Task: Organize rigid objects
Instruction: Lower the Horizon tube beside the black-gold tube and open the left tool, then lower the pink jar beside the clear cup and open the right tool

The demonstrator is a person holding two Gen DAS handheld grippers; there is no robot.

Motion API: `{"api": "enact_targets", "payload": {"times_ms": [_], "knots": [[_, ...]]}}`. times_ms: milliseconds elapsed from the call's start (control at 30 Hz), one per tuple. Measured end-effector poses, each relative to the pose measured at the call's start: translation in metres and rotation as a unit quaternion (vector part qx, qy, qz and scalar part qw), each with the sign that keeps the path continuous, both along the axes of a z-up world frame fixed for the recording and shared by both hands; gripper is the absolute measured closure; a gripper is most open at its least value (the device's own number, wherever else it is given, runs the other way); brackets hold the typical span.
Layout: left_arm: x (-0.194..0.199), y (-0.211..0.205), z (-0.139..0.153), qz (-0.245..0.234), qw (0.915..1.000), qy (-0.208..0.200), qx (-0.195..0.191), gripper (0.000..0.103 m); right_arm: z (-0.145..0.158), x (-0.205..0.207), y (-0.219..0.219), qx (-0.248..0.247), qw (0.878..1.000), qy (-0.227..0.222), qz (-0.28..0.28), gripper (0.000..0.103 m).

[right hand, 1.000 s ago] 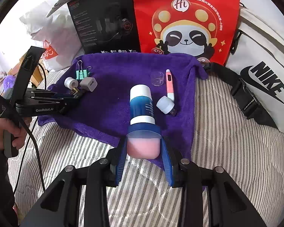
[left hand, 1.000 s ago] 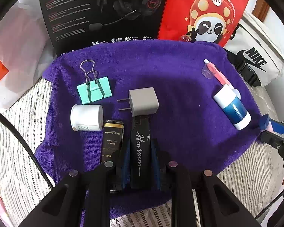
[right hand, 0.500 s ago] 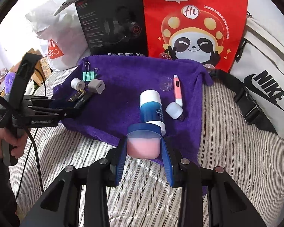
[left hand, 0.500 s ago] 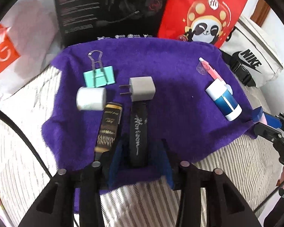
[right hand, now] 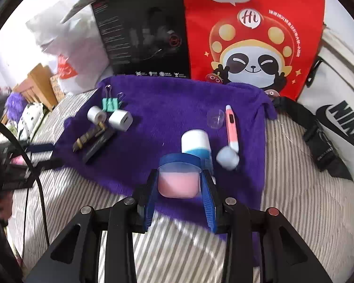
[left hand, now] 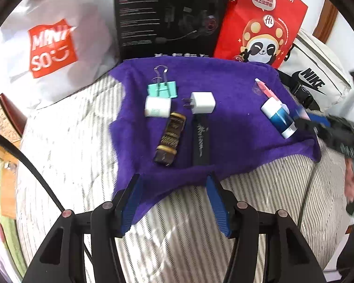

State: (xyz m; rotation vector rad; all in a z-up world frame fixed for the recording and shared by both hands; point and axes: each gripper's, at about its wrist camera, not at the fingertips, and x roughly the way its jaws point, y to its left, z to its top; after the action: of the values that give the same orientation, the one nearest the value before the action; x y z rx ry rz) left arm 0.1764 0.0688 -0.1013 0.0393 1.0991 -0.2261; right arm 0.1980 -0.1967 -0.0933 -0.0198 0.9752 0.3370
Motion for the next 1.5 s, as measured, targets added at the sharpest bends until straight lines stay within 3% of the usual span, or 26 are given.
{"api": "enact_targets", "payload": {"times_ms": [333, 533, 733, 1000, 1133, 1367, 1500], "knots": [[-0.011, 0.02, 0.003, 0.019, 0.9998, -0.004, -0.01, 0.046, -0.002, 0.065, 0.018, -0.018, 1.0, -0.018, 0.003, 0.067], [-0.01, 0.026, -0.003, 0.025, 0.9996, 0.006, -0.014, 0.045, -0.022, 0.098, 0.027, -0.027, 1.0, 0.007, 0.004, 0.067], [-0.01, 0.027, -0.004, 0.022, 0.9996, 0.005, -0.018, 0.045, -0.044, 0.113, 0.029, -0.049, 0.998, 0.04, 0.005, 0.067], [-0.016, 0.028, -0.003, 0.023, 0.9995, 0.006, -0.021, 0.042, -0.05, 0.112, 0.029, -0.061, 0.997, 0.04, 0.007, 0.066], [-0.022, 0.03, 0.001, 0.024, 0.9993, 0.005, -0.029, 0.042, -0.052, 0.117, 0.034, -0.048, 0.998, 0.045, 0.022, 0.053], [-0.036, 0.03, 0.013, 0.029, 0.9993, -0.006, -0.024, 0.036, -0.029, 0.111, 0.03, -0.037, 0.998, 0.046, 0.014, 0.051], [-0.043, 0.024, 0.024, 0.027, 0.9992, -0.02, -0.023, 0.025, 0.004, 0.089, 0.023, -0.028, 0.999, 0.014, 0.007, 0.026]]}}
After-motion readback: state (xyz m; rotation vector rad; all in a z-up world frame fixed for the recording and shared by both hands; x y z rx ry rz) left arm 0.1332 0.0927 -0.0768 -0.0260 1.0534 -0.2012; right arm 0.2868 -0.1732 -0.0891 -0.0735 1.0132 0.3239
